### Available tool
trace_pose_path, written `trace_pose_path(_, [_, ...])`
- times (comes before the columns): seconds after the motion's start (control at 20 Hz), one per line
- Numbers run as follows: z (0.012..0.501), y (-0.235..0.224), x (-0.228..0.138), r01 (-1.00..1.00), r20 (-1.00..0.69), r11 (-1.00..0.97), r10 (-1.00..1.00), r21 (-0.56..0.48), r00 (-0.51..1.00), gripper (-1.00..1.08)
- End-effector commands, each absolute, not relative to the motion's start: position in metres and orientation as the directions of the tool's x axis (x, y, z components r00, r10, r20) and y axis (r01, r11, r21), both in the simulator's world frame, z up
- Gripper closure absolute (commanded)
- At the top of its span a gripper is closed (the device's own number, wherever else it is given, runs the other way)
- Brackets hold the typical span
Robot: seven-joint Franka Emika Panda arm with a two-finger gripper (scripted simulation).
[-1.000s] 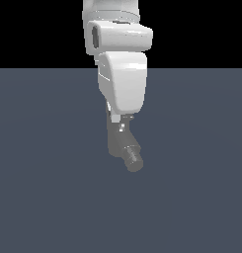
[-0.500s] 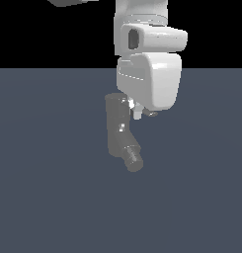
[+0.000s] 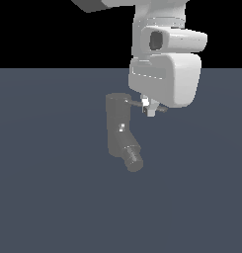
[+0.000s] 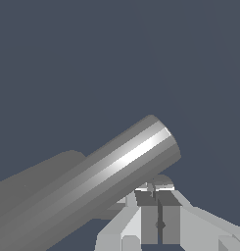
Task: Turn on the faucet by rotating a designated handle.
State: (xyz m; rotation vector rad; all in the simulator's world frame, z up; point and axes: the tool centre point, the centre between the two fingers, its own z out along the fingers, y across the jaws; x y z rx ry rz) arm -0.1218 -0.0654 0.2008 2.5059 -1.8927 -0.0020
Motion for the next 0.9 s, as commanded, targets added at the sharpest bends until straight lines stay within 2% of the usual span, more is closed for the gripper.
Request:
trace_pose_path(0.0, [0.201, -0.070, -0.116, -0.962, 0.000, -0.272, -0.962, 0.002, 0.272, 1.08])
trace_pose_path(0.85, [0.201, -0.105, -0.064, -0.966, 0.000, -0.258, -0.966, 0.001, 0.258, 1.08])
